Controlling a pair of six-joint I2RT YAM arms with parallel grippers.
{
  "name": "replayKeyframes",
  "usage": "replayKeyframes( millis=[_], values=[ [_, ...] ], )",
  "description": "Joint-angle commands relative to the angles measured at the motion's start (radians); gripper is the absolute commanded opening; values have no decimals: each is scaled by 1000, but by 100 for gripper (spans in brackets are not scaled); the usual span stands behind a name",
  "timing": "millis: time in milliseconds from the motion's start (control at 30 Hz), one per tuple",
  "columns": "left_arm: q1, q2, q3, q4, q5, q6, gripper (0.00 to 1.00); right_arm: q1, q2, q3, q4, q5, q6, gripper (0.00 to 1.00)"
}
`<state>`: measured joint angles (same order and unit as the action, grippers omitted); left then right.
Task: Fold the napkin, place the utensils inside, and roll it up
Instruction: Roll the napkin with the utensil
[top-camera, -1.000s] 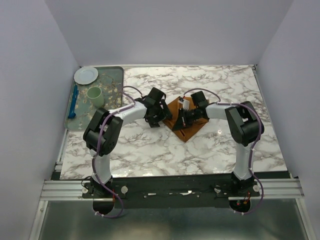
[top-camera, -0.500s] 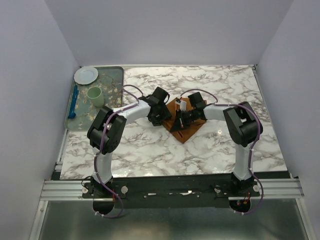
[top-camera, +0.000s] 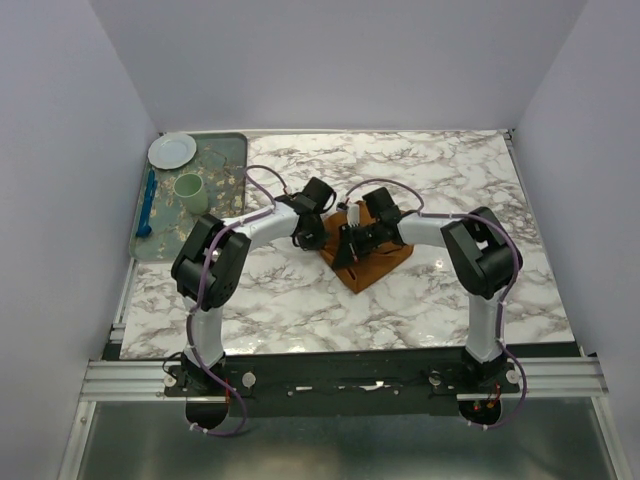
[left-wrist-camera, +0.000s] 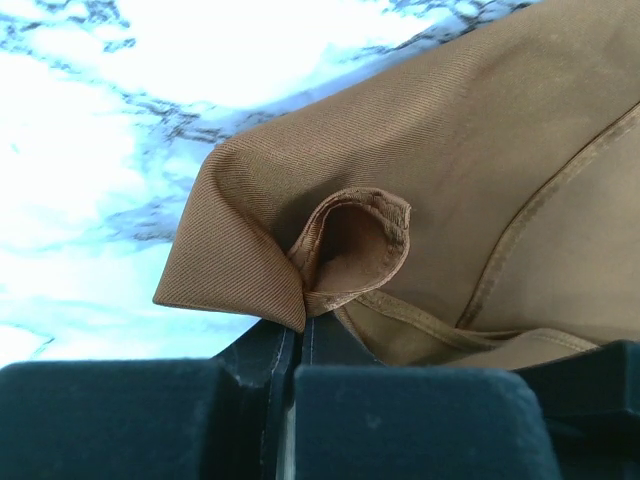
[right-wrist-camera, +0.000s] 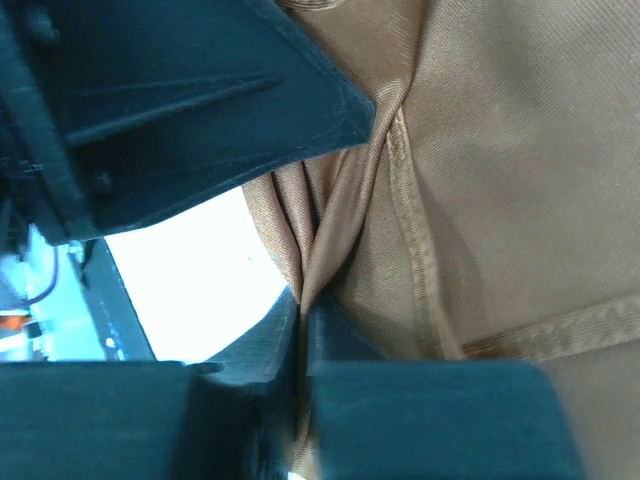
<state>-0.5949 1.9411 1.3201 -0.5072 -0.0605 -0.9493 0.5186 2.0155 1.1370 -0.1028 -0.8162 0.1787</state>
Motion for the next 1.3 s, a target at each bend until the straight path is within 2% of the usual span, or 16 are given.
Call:
replayKeyframes(
  millis=[0, 167, 267, 433, 667, 767, 867, 900, 967, 1000, 1133, 1200, 1233, 1267],
  values=[
    [6, -34, -31, -86, 17, -20, 0, 55, -95, -51, -61, 204, -41, 30],
    [4, -45, -84, -90, 99, -118, 0, 112, -191, -106, -81, 399, -18, 48],
    [4, -66, -110, -86, 105, -154, 0, 155, -233, -125, -95, 518, -22, 53],
    [6, -96, -122, -85, 132, -190, 0, 247, -265, -128, -95, 695, -33, 56],
    [6, -111, -130, -88, 156, -192, 0, 382, -215, -57, -144, 998, -24, 57],
    [4, -116, -147, -88, 165, -198, 0, 409, -186, -40, -149, 1080, -13, 51],
    [4, -123, -163, -88, 179, -203, 0, 411, -166, -42, -149, 1101, 8, 38],
    [4, -126, -168, -86, 177, -203, 0, 411, -163, -43, -149, 1097, 8, 29],
    [6, -137, -179, -86, 163, -195, 0, 409, -166, -52, -141, 1066, 2, 21],
    [7, -140, -183, -86, 162, -194, 0, 409, -169, -68, -134, 1054, 1, 12],
    [12, -165, -194, -53, 162, -145, 0, 391, -201, -137, -65, 921, -21, 2],
    [14, -200, -211, -19, 145, -108, 8, 374, -212, -163, -14, 781, -41, 1],
    [18, -215, -219, -8, 136, -98, 22, 354, -213, -187, -3, 749, -33, 1],
    [20, -256, -235, 21, 125, -80, 30, 339, -213, -201, 32, 638, -33, 1]
  ],
)
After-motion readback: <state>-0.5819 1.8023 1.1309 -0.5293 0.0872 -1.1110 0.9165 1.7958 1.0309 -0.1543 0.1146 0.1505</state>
